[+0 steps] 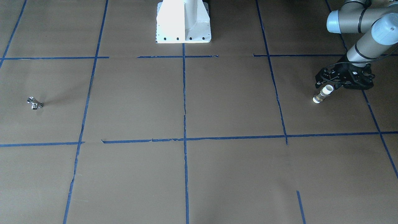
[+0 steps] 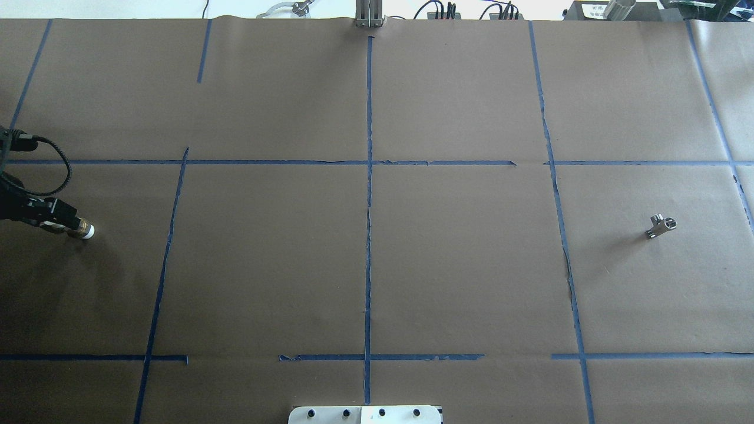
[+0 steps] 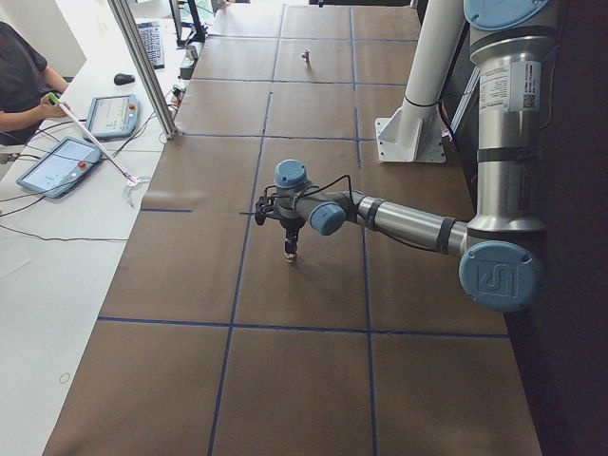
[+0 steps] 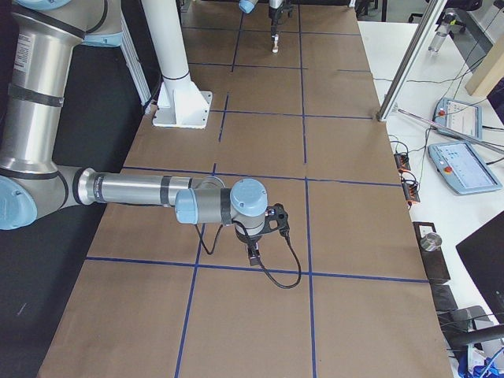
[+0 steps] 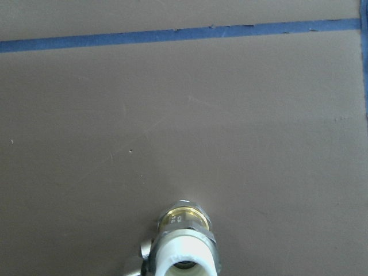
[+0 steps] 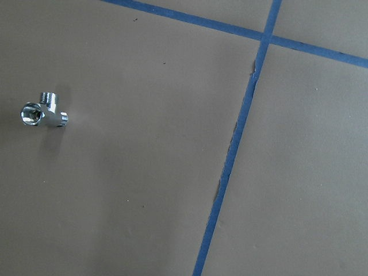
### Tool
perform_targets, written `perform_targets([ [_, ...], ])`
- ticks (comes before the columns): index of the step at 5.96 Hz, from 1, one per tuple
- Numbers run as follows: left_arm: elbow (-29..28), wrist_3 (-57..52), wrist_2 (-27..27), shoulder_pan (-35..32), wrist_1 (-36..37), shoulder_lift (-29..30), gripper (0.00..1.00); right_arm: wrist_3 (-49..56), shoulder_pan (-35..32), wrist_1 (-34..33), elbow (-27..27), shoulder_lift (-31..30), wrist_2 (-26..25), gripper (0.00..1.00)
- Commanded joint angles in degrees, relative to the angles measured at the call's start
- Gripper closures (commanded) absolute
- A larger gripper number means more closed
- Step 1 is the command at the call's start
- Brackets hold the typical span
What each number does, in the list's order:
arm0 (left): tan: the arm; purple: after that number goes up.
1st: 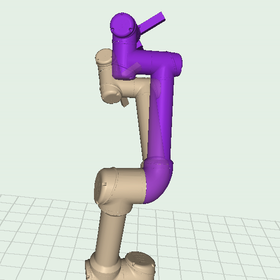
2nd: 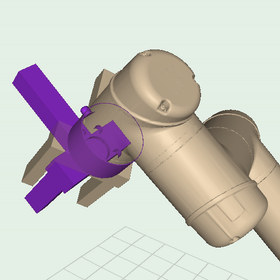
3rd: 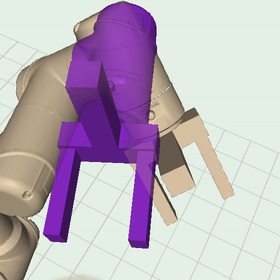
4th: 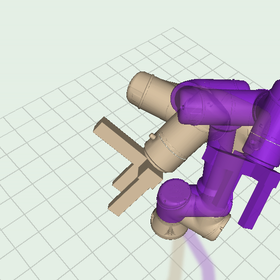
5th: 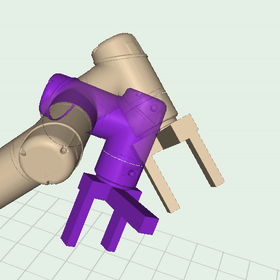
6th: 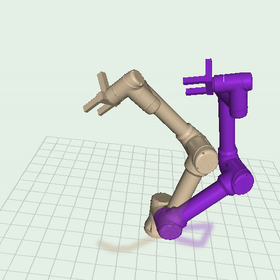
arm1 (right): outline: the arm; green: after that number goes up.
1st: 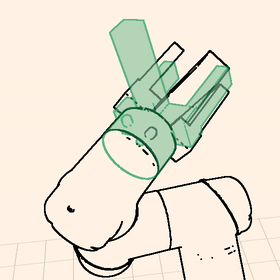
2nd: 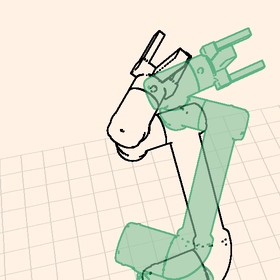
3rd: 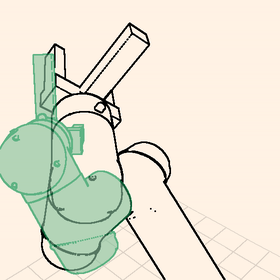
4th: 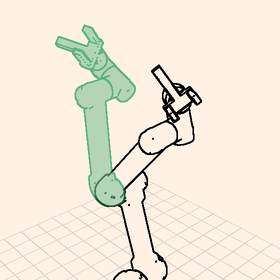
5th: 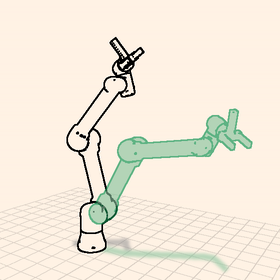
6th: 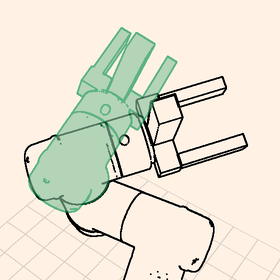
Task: Assemble PPR valve and pipe with both arms
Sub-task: 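Lower the left gripper onto the white PPR fitting and grasp it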
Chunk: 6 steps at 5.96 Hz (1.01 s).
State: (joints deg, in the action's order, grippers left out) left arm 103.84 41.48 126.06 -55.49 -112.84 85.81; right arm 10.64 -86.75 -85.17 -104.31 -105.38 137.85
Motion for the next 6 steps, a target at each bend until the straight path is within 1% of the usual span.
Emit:
perform_targets([
  [1,0.05,-0.26,-1.33,-0.06,-0.01,-0.11,0.26,0.0,0.0,0.09,-0.01,0.0,0.05,0.0],
  [3,-0.04,-0.26,-2.13,-0.06,-0.01,-0.2,0.27,0.0,0.0,0.09,-0.19,0.0,0.05,0.0],
  [4,0.05,-0.17,-2.13,-0.06,-0.01,-0.2,0.44,0.0,0.0,0.09,-0.19,0.0,0.05,0.0],
  [5,0.05,-0.17,-2.13,-0.06,-0.01,-0.2,0.75,0.0,0.0,0.09,-0.1,0.0,0.05,0.0],
  [6,0.92,0.61,-2.13,-0.06,0.08,0.06,1.0,0.0,0.0,0.09,-0.19,0.0,0.05,0.0],
])
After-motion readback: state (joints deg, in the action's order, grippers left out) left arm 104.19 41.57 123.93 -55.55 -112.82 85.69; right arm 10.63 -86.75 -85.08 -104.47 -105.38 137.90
